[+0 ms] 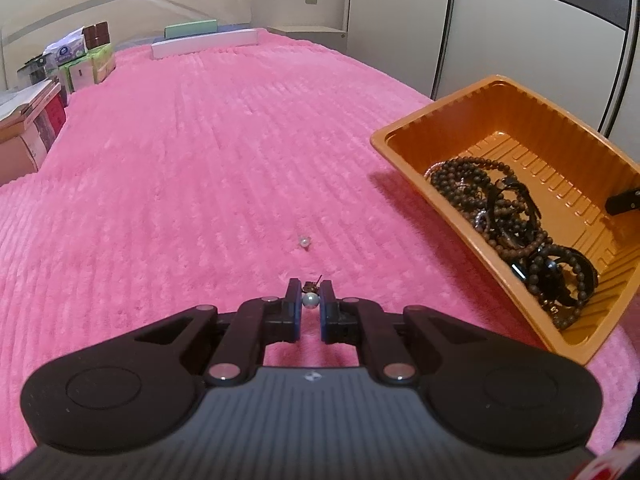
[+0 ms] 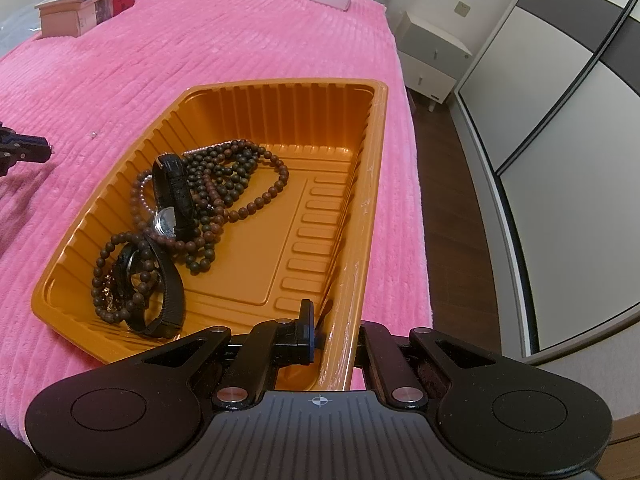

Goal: Organize jewelry
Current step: 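Carry the pearl earring into the orange tray and open the left tool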

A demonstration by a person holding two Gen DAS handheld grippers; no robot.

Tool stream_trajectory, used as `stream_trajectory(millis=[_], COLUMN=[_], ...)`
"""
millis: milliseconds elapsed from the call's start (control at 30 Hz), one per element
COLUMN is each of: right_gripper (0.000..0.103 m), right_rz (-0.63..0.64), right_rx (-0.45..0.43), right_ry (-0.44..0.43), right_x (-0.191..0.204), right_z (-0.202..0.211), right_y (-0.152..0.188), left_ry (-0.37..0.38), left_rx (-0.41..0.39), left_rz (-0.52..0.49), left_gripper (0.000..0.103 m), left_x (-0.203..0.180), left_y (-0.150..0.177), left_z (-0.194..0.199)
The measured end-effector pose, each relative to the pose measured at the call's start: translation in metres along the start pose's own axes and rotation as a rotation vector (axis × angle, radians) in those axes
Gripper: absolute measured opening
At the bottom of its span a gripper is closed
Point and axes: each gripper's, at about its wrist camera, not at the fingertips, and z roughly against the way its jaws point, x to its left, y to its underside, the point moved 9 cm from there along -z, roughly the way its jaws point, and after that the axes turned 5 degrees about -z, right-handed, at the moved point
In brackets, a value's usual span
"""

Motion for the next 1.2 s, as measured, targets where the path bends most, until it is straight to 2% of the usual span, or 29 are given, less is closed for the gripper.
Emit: stream_trajectory(millis=[133, 267, 500, 700, 1200], right_gripper=[0.004, 0.004, 0.004, 0.004, 0.004], right_rz=[0.001, 0.002, -0.001, -0.008, -0.007], right_rx=[0.0, 0.001, 0.003, 0.004, 0.003], right_ry=[-0.002, -0.008, -0.026, -0.033, -0.035], right_x=[0.0, -0.001, -0.004, -0.005, -0.005], right_z=[0.0, 0.001, -0.001, -0.001, -0.001], right_y=[0.0, 0.0, 0.0, 0.001, 0.001], left_ry=[0.024, 0.081, 0.202, 0.282, 0.324], left_rx=[-0.015, -0.047, -0.1, -0.113, -0.079], left_rz=[-0.006, -0.024, -0.087, -0.148, -0.191], left_gripper=[0.007, 0.007, 0.007, 0.007, 0.007], left_x=[-0.007, -0.023, -0.07, -0.109, -0.143], left_y=[-0.006, -0.018, -0.037, -0.039, -0.03], left_z=[0.006, 0.016, 0.034, 0.037, 0.03])
